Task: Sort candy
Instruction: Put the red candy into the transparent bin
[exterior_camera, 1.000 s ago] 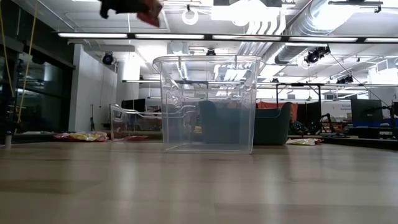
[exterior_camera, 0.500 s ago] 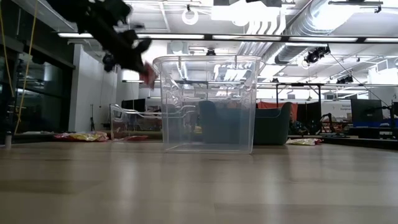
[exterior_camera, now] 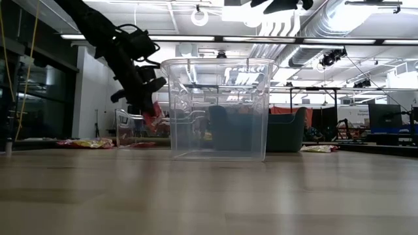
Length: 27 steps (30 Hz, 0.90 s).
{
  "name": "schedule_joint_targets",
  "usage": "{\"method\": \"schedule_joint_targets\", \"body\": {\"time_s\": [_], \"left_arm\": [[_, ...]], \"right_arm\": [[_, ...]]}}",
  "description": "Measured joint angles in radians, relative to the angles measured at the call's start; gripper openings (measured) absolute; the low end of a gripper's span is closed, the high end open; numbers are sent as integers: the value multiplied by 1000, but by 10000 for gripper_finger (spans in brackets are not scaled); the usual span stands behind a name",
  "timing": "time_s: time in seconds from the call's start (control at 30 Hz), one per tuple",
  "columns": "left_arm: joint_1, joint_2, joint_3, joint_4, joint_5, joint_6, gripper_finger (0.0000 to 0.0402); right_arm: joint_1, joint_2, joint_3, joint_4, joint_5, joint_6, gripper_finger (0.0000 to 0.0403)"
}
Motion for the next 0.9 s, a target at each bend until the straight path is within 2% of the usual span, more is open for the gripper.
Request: {"method": "schedule_joint_targets", "body": {"time_s": [0.3,0.53,0.73,0.9], "left_arm": [[-3,-54,0,-1,-3,-10,91],[-3,-179,0,5,3,-74,153],[-18,-360,0,63,98,-191,178],[-111,-478,0,149,140,-238,179]], "right_arm": [[0,0,0,0,-3,4,236],[0,0,0,0,-3,4,236],[0,0,0,27,-3,-12,236],[-19,0,0,88,-10,-9,236]]}}
